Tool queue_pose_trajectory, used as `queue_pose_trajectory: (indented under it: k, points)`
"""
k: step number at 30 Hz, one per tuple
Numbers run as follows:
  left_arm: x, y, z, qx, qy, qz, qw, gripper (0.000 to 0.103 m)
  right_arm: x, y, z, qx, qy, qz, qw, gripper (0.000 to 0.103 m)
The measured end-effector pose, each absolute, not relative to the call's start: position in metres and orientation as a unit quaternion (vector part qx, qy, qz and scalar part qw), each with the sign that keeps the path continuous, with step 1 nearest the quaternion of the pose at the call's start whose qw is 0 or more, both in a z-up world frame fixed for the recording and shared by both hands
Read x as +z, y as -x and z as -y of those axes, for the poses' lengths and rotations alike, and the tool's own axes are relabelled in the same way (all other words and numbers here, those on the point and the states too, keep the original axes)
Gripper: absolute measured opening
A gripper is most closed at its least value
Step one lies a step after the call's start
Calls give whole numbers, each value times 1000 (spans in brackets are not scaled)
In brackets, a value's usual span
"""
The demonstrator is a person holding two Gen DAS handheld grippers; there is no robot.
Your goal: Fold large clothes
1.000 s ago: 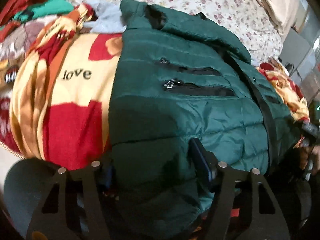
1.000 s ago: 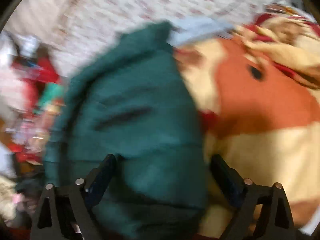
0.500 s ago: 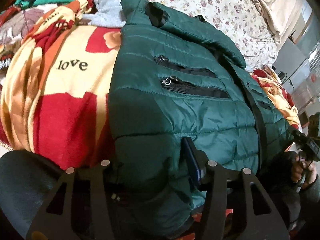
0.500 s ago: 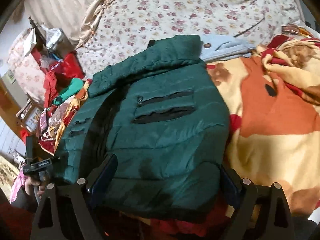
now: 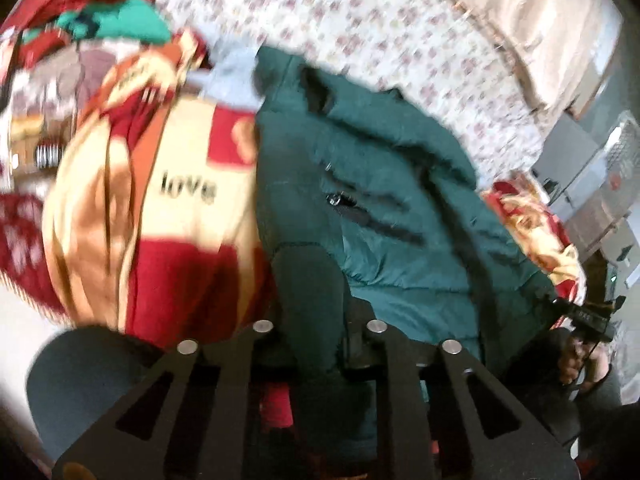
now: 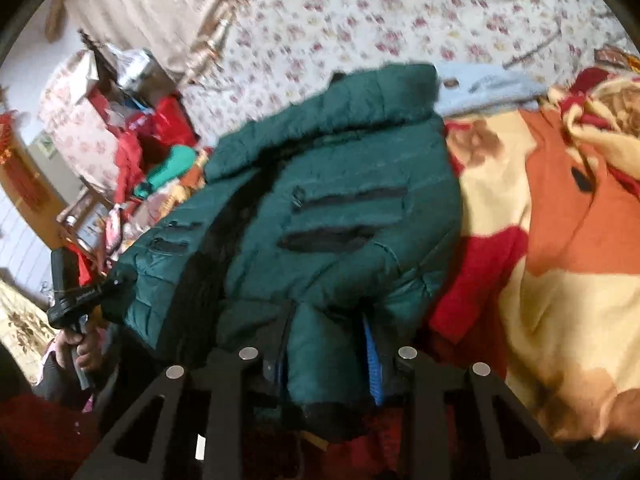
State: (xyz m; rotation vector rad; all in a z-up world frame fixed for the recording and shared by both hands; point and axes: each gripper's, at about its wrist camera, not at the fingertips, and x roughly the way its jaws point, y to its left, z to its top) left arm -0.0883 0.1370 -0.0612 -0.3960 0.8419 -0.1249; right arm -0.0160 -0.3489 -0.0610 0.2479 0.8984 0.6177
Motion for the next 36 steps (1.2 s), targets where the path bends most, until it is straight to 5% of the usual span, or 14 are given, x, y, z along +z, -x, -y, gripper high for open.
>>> queue_pose_trajectory:
  k: [3,6,8,10,13,15,36]
  points:
    - [-75,87,-130,-48,178,-433,882,25,-70,10,353,275,-134,-449,840,54]
    - [-73,87,-124,-65,168,-434,883,44,-72,10,349,269,-121,-462,836,55]
    - [-76,87,-117,-69,152,-443,881,48,-72,11,344,279,-101,-468,832,56]
    - [-77,87,-114,-53,139,-442,885,44,-69,15,338,291,-88,-458,835,46]
    - [-75,90,-122,-40,153,-427,891,18,-70,12,347,289,-116,-448,838,29]
    - [-76,92,-127,-45,166,-422,890,15,-76,8,355,289,-143,-456,829,29]
    - [-79,88,-119,-31,141,-425,894,20,-90,4,340,273,-117,-483,824,39]
